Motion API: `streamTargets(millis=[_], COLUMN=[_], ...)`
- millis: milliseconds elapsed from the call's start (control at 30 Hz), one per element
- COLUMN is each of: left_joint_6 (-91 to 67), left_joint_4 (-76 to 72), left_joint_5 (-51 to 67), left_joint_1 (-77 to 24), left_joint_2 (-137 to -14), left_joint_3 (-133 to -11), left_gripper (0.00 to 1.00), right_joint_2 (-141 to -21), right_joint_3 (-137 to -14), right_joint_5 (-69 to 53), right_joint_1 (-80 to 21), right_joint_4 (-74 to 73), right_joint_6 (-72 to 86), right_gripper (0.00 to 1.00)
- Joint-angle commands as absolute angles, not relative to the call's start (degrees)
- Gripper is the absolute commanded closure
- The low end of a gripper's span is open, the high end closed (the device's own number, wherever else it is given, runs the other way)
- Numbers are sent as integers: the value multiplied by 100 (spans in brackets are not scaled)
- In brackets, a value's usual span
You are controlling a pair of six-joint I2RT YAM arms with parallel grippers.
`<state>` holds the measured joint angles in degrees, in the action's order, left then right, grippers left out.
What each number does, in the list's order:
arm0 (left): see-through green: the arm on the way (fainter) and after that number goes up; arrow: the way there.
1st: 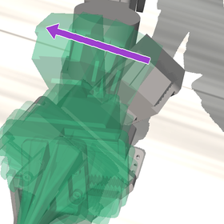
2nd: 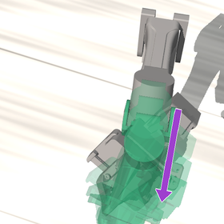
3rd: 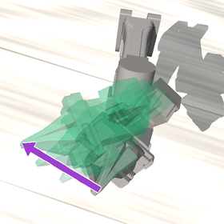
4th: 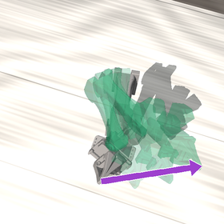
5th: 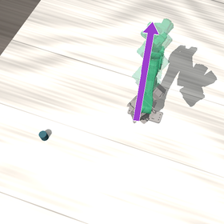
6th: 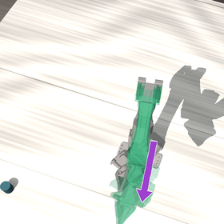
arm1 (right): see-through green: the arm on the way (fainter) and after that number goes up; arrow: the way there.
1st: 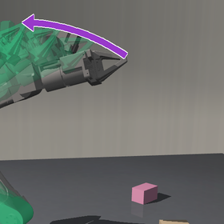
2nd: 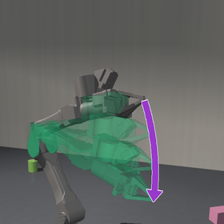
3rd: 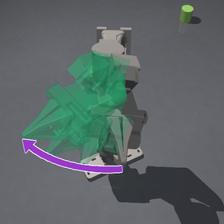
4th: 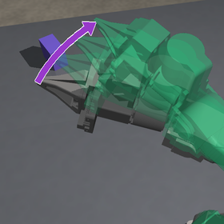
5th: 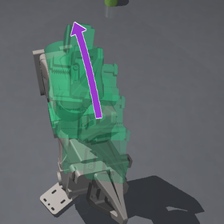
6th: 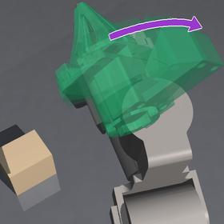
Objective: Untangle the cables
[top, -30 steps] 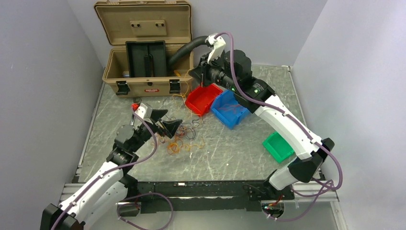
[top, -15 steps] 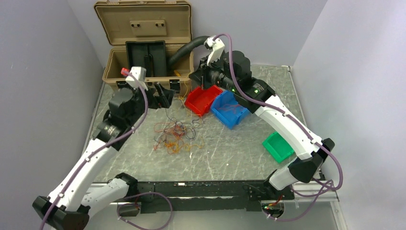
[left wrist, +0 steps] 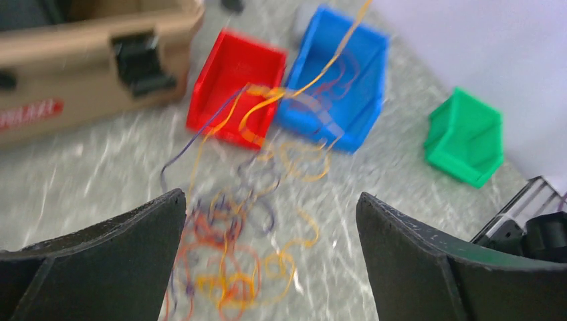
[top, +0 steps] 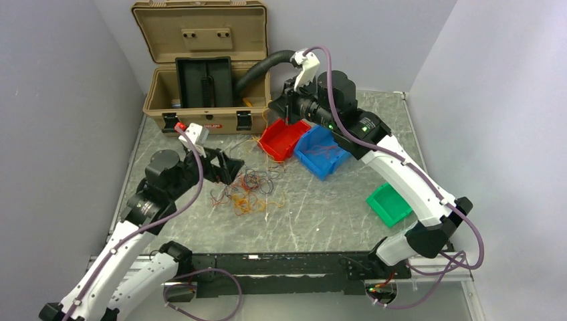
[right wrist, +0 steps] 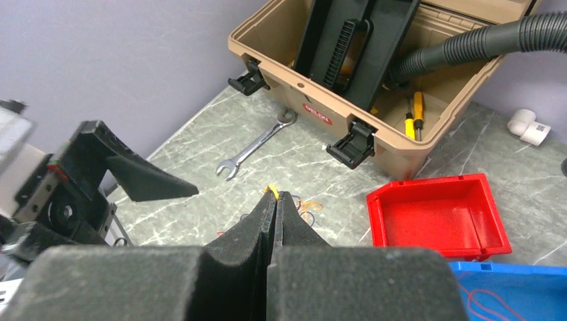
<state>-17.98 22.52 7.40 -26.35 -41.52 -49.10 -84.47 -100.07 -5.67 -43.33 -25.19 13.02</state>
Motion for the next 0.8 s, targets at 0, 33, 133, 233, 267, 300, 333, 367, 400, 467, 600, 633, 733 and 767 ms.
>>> streamTargets(millis=[0,33,133,233,267,300,333,367,400,467,600,633,733,767], left_joint_6=[-1219,-1185,-1126,-1104,-1091,-1070,-1076,-1086,-1096,-1158,-1230,-1305,-1752,-2007], left_joint_4=[-547,-767,-1065,-1126,-1100,-1054,-1002,-915,-853,-774,-745,-672,-529,-558], left_joint_5=[1861,1967,2179,2424,2460,2464,2436,2431,2446,2505,2790,2643,2355,2507], left_joint_1=[-2651,-2652,-2688,-2771,-2813,-2853,-2880,-2897,-2901,-2909,-2903,-2903,-2677,-2516], left_joint_2=[-4358,-4574,-5151,-5787,-5991,-6153,-6334,-6485,-6621,-6851,-7076,-7034,-6803,-6720], left_joint_3=[-4535,-4572,-4919,-5414,-5595,-5744,-5895,-6049,-6186,-6406,-6656,-6658,-6534,-6457], left_gripper=[1,1,5,8,9,10,13,18,23,32,95,100,100,100], right_joint_2=[-8319,-8326,-8350,-8382,-8395,-8409,-8423,-8437,-8447,-8452,-8458,-8427,-8214,-8130], right_joint_3=[-10276,-10303,-10393,-10454,-10477,-10507,-10538,-10564,-10592,-10593,-10486,-10374,-9649,-9349], right_joint_5=[-713,-726,-753,-830,-856,-883,-901,-920,-949,-1010,-1104,-1098,-822,-637], right_joint_1=[-4359,-4360,-4356,-4365,-4360,-4356,-4359,-4359,-4359,-4359,-4361,-4355,-4351,-4332], right_joint_4=[-2529,-2546,-2612,-2625,-2633,-2641,-2645,-2652,-2654,-2640,-2629,-2613,-2309,-2208], right_joint_6=[1290,1299,1312,1348,1357,1368,1376,1386,1400,1418,1409,1376,1232,1217], right_gripper=[100,100,100,100,100,100,100,100,100,100,92,71,27,25])
